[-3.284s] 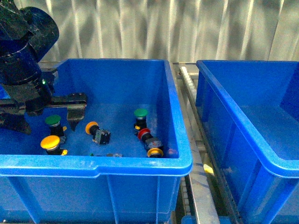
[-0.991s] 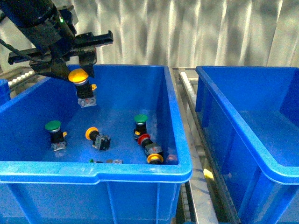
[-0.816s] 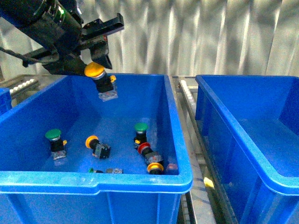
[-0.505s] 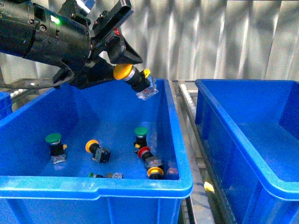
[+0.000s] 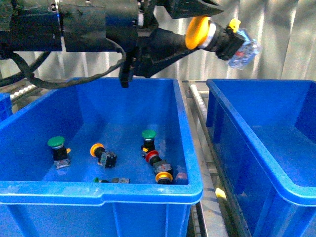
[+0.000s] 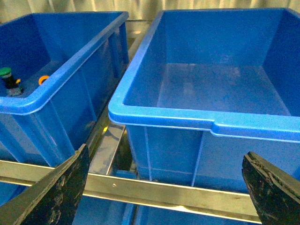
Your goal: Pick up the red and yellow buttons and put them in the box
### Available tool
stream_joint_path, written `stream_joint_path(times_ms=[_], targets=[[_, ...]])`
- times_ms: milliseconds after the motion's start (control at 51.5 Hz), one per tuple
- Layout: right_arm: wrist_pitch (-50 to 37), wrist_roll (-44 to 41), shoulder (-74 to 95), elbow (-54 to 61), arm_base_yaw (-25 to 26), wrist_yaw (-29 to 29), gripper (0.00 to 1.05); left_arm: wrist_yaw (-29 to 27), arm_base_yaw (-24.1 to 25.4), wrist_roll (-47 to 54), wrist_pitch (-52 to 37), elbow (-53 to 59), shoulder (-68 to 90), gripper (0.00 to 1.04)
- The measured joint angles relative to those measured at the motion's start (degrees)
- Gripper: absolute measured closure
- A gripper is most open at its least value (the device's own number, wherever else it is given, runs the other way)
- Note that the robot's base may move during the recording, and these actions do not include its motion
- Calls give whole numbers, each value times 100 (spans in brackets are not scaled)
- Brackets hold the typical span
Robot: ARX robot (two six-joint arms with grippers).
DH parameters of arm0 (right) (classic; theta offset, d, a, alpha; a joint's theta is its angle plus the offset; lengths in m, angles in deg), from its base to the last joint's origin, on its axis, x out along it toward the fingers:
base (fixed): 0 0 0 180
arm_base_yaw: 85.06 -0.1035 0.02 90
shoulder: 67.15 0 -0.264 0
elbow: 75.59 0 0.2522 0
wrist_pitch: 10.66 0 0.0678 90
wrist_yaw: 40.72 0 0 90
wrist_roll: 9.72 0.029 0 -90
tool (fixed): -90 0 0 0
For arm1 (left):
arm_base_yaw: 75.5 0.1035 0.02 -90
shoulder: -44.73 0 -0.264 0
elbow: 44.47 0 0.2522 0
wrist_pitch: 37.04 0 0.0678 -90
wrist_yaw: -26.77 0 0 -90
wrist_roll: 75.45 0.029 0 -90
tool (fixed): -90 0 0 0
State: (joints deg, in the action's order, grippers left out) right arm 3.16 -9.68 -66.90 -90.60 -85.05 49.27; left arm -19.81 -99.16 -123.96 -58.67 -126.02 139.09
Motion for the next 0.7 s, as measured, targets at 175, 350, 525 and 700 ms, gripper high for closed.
stream_joint_path(times_ms=[175, 350, 525, 700], targets=[[0, -2, 0, 0, 0, 0, 7, 212, -197, -15, 243, -254, 232, 71], [0, -2, 0, 0, 0, 0, 7, 319, -199, 26, 308, -391, 286, 71], [-761, 1169, 1128, -245, 498, 1152, 7, 334, -223, 24, 219, -398, 343, 71], [-2061, 3080, 3296, -1718, 1029, 1412, 7, 256, -297, 70, 315, -533, 439, 71]])
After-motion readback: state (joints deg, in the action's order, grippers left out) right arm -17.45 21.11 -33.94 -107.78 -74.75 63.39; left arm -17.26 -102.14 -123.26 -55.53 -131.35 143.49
